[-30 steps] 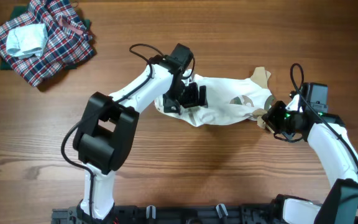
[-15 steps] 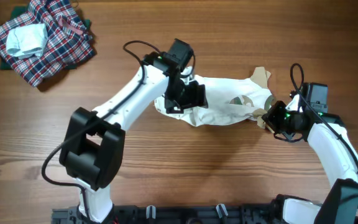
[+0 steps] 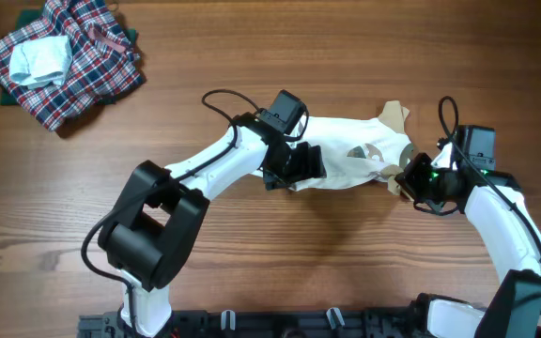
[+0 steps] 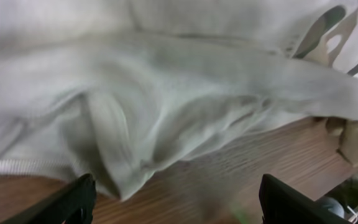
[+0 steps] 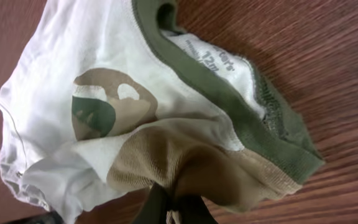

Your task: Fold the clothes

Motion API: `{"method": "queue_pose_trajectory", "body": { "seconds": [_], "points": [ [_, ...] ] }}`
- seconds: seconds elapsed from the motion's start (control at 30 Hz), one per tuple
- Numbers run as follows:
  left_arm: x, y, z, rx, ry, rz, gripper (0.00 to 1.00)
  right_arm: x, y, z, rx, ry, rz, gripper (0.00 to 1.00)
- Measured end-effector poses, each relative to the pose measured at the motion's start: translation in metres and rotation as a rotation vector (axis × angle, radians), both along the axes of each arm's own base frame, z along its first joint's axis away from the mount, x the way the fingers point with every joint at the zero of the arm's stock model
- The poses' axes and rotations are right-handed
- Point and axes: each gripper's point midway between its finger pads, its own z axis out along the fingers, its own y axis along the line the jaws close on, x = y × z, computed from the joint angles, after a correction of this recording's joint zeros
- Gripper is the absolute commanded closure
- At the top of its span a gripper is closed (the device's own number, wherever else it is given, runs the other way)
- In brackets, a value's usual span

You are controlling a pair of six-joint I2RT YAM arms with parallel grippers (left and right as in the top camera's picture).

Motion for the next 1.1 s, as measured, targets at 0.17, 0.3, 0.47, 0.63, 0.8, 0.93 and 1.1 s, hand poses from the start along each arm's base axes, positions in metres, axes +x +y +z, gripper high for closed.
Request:
{"method": "queue_pose_trajectory", "body": {
  "seconds": [0.17, 0.3, 0.47, 0.63, 0.8, 0.93, 1.1],
  "points": [
    [0.005, -0.004, 0.0, -0.018, -0.022, 0.007, 0.17, -0.001, 0.001, 0.0, 0.005, 0.0, 0.007, 0.96],
    [0.007, -0.005, 0.0, -0.024, -0.026, 0.013, 0.22, -0.002, 0.002, 0.0, 0.007, 0.008, 0.007, 0.96],
    [0.006, -0.004, -0.013, -0.008, 0.003, 0.027, 0.49, -0.005, 0.002, -0.001, 0.01, 0.02, 0.007, 0.96],
    [0.007, -0.005, -0.015, -0.01, 0.003, 0.036, 0.8, -0.005, 0.003, -0.001, 0.012, 0.019, 0.008, 0.96],
    [0.007, -0.005, -0.016, -0.009, 0.006, 0.037, 0.91, -0.005, 0.003, -0.001, 0.016, 0.019, 0.009, 0.96],
    [0.003, -0.002, -0.018, 0.006, 0.025, 0.038, 0.96, -0.005, 0.003, -0.001, 0.016, 0.019, 0.009, 0.96],
    [-0.007, 0.005, -0.018, 0.035, 0.062, 0.032, 0.96, -0.005, 0.003, -0.001, 0.016, 0.019, 0.009, 0.96]
  ]
}}
